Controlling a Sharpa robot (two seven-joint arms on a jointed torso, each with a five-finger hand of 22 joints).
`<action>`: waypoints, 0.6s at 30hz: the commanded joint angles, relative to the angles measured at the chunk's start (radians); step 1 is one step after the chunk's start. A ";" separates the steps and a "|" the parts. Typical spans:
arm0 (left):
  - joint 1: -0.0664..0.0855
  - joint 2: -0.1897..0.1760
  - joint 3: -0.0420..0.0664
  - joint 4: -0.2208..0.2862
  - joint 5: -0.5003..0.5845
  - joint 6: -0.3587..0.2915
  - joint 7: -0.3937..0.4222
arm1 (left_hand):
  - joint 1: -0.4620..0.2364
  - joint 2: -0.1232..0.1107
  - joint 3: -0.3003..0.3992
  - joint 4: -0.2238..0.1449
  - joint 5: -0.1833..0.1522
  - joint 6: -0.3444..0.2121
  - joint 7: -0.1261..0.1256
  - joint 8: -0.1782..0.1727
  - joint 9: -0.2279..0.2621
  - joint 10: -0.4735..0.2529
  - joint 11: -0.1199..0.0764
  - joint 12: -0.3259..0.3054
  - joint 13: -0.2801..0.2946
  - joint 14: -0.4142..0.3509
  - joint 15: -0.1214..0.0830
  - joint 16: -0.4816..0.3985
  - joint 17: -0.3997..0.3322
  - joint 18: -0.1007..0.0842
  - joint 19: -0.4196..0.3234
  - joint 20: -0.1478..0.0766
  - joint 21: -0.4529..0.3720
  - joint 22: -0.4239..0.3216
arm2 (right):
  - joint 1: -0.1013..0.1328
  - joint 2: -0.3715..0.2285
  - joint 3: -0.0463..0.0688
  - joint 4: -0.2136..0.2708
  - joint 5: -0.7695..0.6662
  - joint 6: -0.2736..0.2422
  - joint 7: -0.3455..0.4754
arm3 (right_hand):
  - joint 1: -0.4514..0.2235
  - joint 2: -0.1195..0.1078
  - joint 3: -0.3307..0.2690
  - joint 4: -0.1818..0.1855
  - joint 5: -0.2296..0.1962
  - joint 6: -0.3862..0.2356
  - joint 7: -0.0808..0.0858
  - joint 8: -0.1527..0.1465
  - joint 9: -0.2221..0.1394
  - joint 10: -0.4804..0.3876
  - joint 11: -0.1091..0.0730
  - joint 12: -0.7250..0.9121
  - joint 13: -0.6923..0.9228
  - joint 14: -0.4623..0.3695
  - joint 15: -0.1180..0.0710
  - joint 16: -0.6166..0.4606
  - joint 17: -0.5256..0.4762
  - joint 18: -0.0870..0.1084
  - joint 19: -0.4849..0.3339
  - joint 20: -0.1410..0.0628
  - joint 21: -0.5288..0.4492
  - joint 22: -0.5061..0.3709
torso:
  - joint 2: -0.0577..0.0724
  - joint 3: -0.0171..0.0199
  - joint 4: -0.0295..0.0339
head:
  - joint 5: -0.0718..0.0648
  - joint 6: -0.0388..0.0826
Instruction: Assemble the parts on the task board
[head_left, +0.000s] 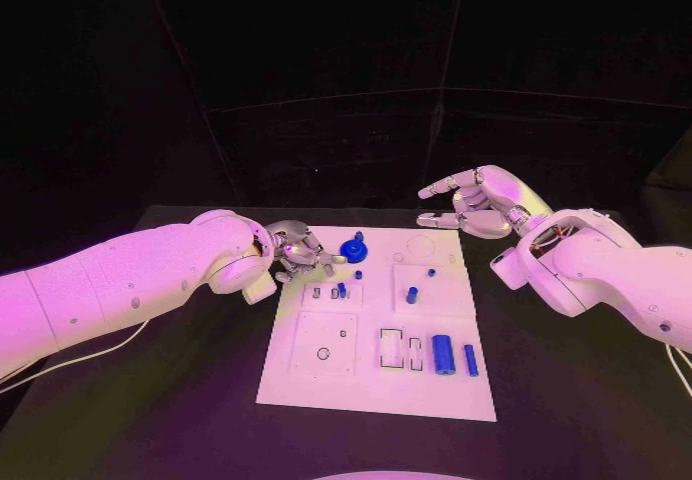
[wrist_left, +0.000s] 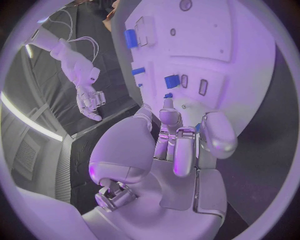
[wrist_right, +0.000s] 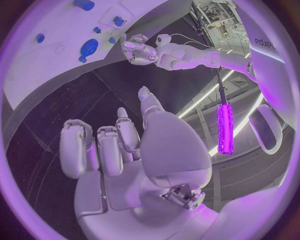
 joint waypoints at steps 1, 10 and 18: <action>0.004 0.023 0.001 -0.016 -0.183 0.109 -0.150 | -0.008 0.008 -0.028 0.003 0.002 -0.021 -0.003 0.048 0.040 0.000 -0.008 0.030 0.026 0.102 -0.012 0.019 0.238 -0.018 0.018 0.000 0.040 0.061 | 0.005 -0.003 0.000 -0.005 0.061 0.021 -0.005 | 0.006 0.009 -0.007 -0.002 0.007 0.006 0.002 0.003 -0.001 0.001 -0.005 -0.003 -0.001 0.063 -0.005 -0.007 0.086 0.011 -0.002 -0.007 -0.004 0.003 | -0.011 0.0063 -0.0023 | 0.002 -0.005; 0.008 0.083 0.001 -0.046 -0.213 0.106 -0.169 | -0.076 0.015 -0.141 0.008 -0.002 -0.072 -0.026 0.187 0.171 0.027 -0.022 0.109 0.101 0.107 -0.026 0.034 0.263 -0.032 0.038 -0.015 0.101 0.155 | 0.007 0.003 0.000 -0.017 0.065 0.028 -0.022 | 0.011 0.014 -0.009 -0.004 0.017 0.007 0.001 0.005 -0.003 0.000 -0.006 -0.004 -0.003 0.063 -0.006 -0.008 0.086 0.011 -0.002 -0.009 -0.004 0.004 | -0.010 0.0051 -0.0028 | 0.004 -0.010; 0.014 0.117 0.000 -0.061 -0.216 0.125 -0.174 | -0.064 0.026 -0.167 0.005 -0.003 -0.091 -0.029 0.219 0.208 0.036 -0.026 0.127 0.121 0.107 -0.028 0.034 0.263 -0.036 0.043 -0.019 0.117 0.182 | 0.007 0.015 0.000 -0.027 0.065 0.035 -0.037 | 0.013 0.018 -0.012 -0.005 0.032 0.005 0.001 0.005 -0.004 0.000 -0.007 -0.007 -0.007 0.063 -0.007 -0.009 0.084 0.011 -0.002 -0.010 -0.005 0.002 | -0.009 0.0035 -0.0029 | 0.003 -0.015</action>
